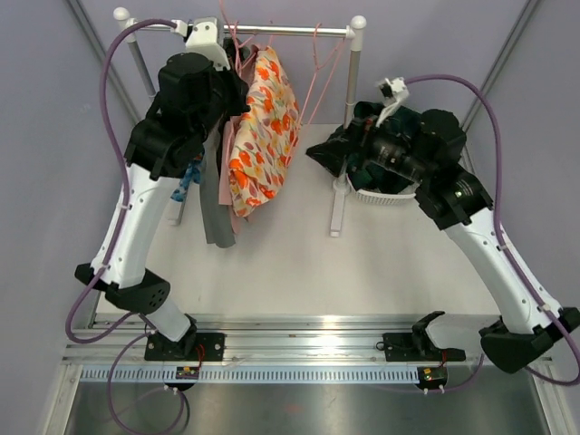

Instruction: Remove the skirt from the hanger

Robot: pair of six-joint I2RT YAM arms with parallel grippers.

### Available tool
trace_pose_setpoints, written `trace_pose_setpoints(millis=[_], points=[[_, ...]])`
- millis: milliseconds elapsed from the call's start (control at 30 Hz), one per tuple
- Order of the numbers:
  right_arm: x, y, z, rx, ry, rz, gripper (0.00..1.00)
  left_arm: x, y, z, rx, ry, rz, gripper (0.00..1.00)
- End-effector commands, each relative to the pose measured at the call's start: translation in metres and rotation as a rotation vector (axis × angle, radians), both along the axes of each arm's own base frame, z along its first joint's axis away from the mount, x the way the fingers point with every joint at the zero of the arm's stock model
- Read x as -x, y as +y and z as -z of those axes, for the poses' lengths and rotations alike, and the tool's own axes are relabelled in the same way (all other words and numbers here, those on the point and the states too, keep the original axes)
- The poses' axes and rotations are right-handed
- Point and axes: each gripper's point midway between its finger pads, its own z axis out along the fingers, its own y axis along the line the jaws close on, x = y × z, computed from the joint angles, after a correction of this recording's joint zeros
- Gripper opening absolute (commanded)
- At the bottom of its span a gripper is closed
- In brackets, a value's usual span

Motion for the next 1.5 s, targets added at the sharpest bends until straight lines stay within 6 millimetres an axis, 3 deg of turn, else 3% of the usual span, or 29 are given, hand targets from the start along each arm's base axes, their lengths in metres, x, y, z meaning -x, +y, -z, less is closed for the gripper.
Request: trace_pose_setpoints(millis=[0,33,133,233,267,400,567,600,667,700,767,800,967,1100,1133,1200,1233,1300,1467], points=[[0.027,0.055,-0.024,0.048,-0.102,-0.176,0.99,0.028,0.014,-0.041,0.067,-0.11,-0.011,0.0],[0.036,0.069,-0.032,0.054,-0.115,-0.193,0.99,0.032,0.014,-0.042,0.069,-0.111,-0.008,0.0],[0.035,0.112,-0.012,0.108,-0.089,-0.23,0.99,0.038,0.012,-0.044,0.074,-0.109,0.005,0.0],[0.039,0.135,-0.004,0.131,-0.083,-0.249,0.99,0.044,0.011,-0.046,0.078,-0.111,0.014,0.0],[0.042,0.15,0.008,0.154,-0.073,-0.273,0.99,0.048,0.011,-0.047,0.08,-0.114,0.019,0.0],[0.048,0.175,0.028,0.19,-0.039,-0.289,0.99,0.056,0.015,-0.052,0.083,-0.128,0.022,0.0],[0.055,0.187,0.043,0.195,-0.023,-0.295,0.99,0.063,0.019,-0.054,0.084,-0.131,0.027,0.0],[0.057,0.188,0.044,0.196,-0.023,-0.295,0.95,0.066,0.021,-0.054,0.088,-0.133,0.027,0.0],[0.058,0.188,0.046,0.193,-0.027,-0.293,0.73,0.068,0.022,-0.055,0.093,-0.139,0.028,0.0],[0.057,0.188,0.047,0.193,-0.027,-0.281,0.36,0.07,0.024,-0.053,0.088,-0.139,0.027,0.0],[0.059,0.184,0.042,0.184,-0.041,-0.271,0.06,0.072,0.026,-0.053,0.085,-0.138,0.021,0.0],[0.059,0.182,0.038,0.172,-0.053,-0.254,0.0,0.072,0.027,-0.053,0.082,-0.139,0.02,0.0],[0.074,0.157,0.029,0.145,-0.074,-0.225,0.0,0.077,0.035,-0.057,0.076,-0.15,-0.001,0.0],[0.09,0.115,0.023,0.115,-0.063,-0.143,0.0,0.072,0.051,-0.053,-0.009,-0.164,-0.072,0.0],[0.092,0.091,0.017,0.094,-0.065,-0.076,0.0,0.068,0.059,-0.051,-0.033,-0.164,-0.113,0.0],[0.095,0.066,0.021,0.112,-0.05,-0.02,0.0,0.062,0.069,-0.045,-0.084,-0.152,-0.152,0.0],[0.104,0.046,0.008,0.081,-0.064,0.002,0.0,0.06,0.072,-0.042,-0.093,-0.145,-0.157,0.0],[0.106,0.017,0.009,0.103,-0.051,0.074,0.0,0.06,0.077,-0.039,-0.102,-0.146,-0.167,0.0],[0.116,-0.052,-0.023,0.027,-0.102,0.233,0.0,0.062,0.077,-0.034,-0.104,-0.147,-0.158,0.0]])
